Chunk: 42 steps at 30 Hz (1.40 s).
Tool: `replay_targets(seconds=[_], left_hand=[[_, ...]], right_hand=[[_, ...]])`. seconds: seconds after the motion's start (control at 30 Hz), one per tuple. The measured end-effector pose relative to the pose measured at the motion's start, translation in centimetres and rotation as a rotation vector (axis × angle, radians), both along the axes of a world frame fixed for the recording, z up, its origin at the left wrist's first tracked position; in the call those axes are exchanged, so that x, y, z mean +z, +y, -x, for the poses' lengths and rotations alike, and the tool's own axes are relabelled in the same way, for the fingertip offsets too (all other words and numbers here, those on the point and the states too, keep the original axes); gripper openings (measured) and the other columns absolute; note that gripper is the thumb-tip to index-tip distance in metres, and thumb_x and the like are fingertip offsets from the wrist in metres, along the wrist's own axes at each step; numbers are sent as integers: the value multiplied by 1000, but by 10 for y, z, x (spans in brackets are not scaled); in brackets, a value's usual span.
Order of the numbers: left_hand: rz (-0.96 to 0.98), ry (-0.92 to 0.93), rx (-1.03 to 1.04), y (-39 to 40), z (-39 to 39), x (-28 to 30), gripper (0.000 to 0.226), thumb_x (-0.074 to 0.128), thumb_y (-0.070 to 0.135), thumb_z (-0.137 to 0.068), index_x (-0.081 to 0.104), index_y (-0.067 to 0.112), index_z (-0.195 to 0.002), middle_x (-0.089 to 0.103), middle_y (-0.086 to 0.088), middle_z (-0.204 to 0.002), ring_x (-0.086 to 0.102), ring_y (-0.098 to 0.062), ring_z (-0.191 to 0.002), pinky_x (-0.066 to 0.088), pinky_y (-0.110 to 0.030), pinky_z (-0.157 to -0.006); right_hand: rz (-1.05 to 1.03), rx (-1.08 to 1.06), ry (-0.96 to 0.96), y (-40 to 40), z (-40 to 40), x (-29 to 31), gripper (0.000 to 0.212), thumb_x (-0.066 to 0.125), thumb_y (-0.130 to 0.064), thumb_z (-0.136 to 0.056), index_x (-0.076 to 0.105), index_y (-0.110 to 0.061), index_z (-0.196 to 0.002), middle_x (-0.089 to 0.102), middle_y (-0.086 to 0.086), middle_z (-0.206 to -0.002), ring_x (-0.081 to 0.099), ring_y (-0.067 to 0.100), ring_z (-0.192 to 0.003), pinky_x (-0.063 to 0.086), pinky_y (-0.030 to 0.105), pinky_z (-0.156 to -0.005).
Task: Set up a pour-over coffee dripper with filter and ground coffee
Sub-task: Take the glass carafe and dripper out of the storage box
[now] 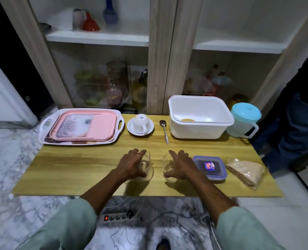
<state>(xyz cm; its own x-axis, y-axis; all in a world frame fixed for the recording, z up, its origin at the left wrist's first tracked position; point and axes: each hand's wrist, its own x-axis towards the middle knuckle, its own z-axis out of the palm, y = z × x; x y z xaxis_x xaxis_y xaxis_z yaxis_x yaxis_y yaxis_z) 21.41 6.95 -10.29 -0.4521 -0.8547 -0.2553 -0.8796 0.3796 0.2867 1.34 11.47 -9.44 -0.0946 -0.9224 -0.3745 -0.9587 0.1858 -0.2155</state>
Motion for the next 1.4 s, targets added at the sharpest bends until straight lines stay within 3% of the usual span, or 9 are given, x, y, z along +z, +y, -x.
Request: replay_targets(seconds=[0.3,0.47,0.6,0.73,0.87,1.1,1.23,1.33,1.4], left_hand=[[-65,-33,-36,-8,7,0,106,79,44,-69,15,22,-150,30,-14,-151,33,-31,-135,35,-42,-107],[-70,-56,-107,-26,19,25,106,74,55,-69,14,25,-151,18,-13,-158,19,-31,-144,24,-45,-116],[55,80,-103,-54,47,54,87,68,51,-77,27,21,-147,33,-11,-153,29,-28,-140,31,-42,-112],[164,199,-86,-91,94,75,68,63,44,-85,37,18,-142,47,-10,-144,37,-27,-135,36,-38,-104],[185,210,-93,-134,151,82,64,59,40,-88,36,16,-143,45,-11,-147,41,-29,-134,38,-40,-106],[133,-27,-158,-210,245,45,74,67,38,-84,33,18,-145,42,-13,-148,39,-32,-134,38,-45,-106],[-27,-284,-309,-230,279,7,98,72,47,-76,11,26,-151,24,-12,-157,25,-34,-142,31,-48,-112],[-104,-425,-407,-234,295,-16,99,67,42,-80,-1,29,-151,6,-9,-162,9,-34,-148,23,-53,-117],[-136,-426,-426,-232,302,-23,91,62,39,-83,4,28,-151,9,-11,-160,11,-36,-146,25,-53,-115]], right_hand=[[-38,3,-42,1,6,-1,109,74,-58,-68,13,-25,-151,24,16,-153,28,36,-138,35,46,-106],[254,-66,-70,-15,31,25,72,60,-55,-84,37,-19,-142,43,12,-143,41,29,-130,40,41,-102],[410,-78,20,-45,74,54,60,64,-37,-86,45,-14,-138,51,12,-136,46,31,-125,40,41,-102],[357,-50,90,-83,122,67,54,59,-11,-86,46,-16,-138,51,11,-137,47,31,-125,39,40,-103],[91,-8,-8,-118,162,69,67,67,-12,-83,40,-21,-143,44,8,-147,45,29,-130,40,36,-104],[-59,287,-56,-164,197,67,36,67,-14,-86,65,-17,-122,65,8,-123,62,25,-102,47,29,-80],[-91,358,-150,-172,209,63,32,67,-12,-86,67,-14,-118,66,7,-119,57,19,-92,39,26,-74],[-127,382,-227,-178,215,61,30,67,-13,-86,69,-12,-115,68,6,-118,60,19,-96,40,25,-75],[-147,374,-273,-180,217,61,29,68,-12,-85,71,-12,-115,68,5,-119,62,21,-105,47,28,-84]])
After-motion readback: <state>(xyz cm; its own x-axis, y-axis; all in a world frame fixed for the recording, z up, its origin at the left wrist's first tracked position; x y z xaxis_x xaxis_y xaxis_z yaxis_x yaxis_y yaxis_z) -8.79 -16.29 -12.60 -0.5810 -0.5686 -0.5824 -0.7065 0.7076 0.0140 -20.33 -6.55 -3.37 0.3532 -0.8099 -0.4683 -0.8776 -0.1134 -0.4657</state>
